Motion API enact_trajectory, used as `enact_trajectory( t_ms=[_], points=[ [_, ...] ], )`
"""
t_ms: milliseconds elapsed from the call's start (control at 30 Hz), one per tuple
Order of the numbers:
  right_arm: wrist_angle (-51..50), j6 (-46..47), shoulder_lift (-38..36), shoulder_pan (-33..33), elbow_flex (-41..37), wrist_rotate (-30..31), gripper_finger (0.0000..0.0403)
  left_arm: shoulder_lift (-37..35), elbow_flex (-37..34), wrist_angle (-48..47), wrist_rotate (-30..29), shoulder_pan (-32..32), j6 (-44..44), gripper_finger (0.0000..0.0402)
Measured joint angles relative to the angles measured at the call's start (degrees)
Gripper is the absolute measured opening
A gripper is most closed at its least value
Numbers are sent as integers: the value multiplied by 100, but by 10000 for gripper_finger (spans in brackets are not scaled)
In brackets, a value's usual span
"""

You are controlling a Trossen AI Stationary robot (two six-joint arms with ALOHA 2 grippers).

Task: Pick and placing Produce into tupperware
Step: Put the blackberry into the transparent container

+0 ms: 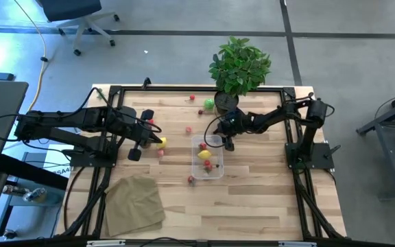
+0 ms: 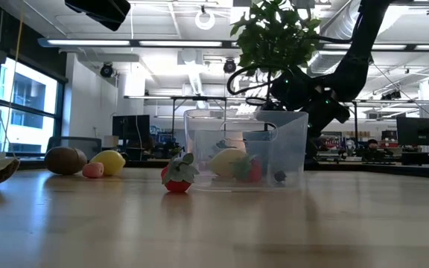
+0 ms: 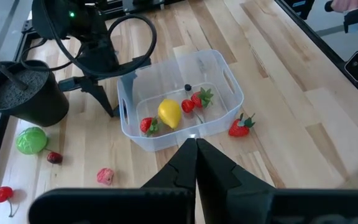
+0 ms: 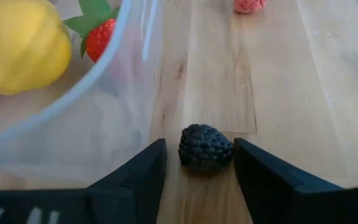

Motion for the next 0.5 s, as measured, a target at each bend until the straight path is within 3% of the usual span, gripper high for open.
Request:
enact_trajectory(
  t_ms=[233, 500],
  points=[
    [-14, 69, 0, 2, 1, -41, 124, 0, 0, 0, 0, 2, 0, 1],
    [8, 237, 0, 2, 0, 11, 115, 0, 0, 0, 0, 0, 0, 1]
  ],
)
